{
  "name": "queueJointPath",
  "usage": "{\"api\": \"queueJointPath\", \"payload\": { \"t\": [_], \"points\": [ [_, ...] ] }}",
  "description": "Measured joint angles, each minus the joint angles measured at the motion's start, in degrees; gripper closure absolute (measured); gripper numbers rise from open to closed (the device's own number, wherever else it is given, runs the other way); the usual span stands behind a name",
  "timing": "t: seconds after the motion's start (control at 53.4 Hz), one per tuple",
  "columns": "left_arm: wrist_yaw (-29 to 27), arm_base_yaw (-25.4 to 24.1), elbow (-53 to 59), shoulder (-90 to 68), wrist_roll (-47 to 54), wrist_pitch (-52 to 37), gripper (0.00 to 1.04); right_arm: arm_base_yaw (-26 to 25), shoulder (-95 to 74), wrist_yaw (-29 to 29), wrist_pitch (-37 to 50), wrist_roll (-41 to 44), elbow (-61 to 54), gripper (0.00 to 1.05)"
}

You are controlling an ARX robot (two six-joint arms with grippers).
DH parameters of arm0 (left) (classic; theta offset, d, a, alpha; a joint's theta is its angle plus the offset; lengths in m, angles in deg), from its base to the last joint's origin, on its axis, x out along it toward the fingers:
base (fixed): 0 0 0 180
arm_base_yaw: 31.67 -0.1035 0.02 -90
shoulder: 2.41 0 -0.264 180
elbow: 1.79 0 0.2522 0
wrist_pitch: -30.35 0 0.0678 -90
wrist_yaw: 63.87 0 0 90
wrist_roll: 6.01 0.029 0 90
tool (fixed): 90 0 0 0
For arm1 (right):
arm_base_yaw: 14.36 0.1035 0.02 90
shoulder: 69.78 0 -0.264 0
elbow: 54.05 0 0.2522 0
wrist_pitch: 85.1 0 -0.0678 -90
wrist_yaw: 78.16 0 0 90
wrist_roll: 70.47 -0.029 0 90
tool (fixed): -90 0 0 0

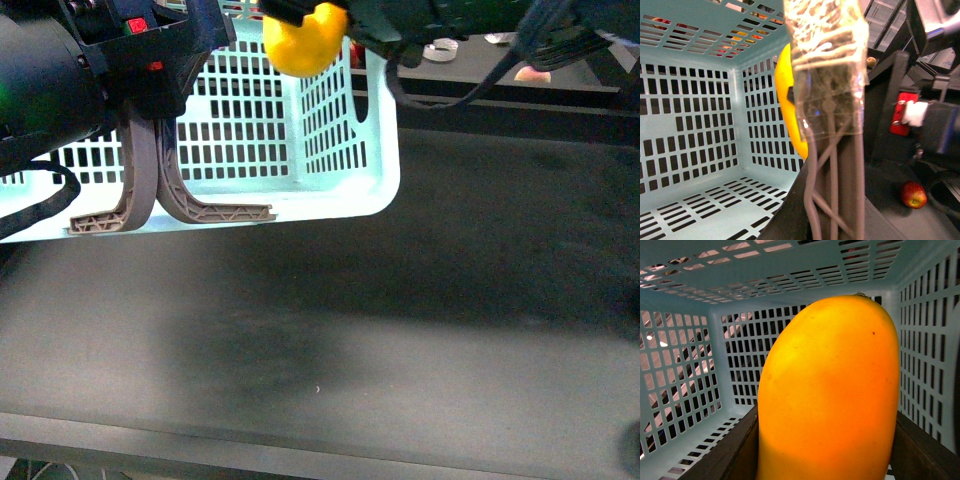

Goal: Pick mango with right arm and hold basket with left

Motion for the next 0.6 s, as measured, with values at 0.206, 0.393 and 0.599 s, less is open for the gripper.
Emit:
{"api": "queueJointPath", "payload": {
  "t": [0.206,0.393,0.599],
  "points": [
    [-0.2,0.0,0.0,0.0,0.0,0.0,0.99,1.1,-2.5,0.9,-0.3,-0.5,1.8,0.45],
    [-0.2,0.0,0.0,0.0,0.0,0.0,0.99,1.4,-3.5,3.4,-0.2,-0.4,2.6,0.36],
    [-0.2,0.0,0.0,0.0,0.0,0.0,0.99,0.8,-3.3,6.3,2.5,-1.5,2.4,0.08]
  ]
}}
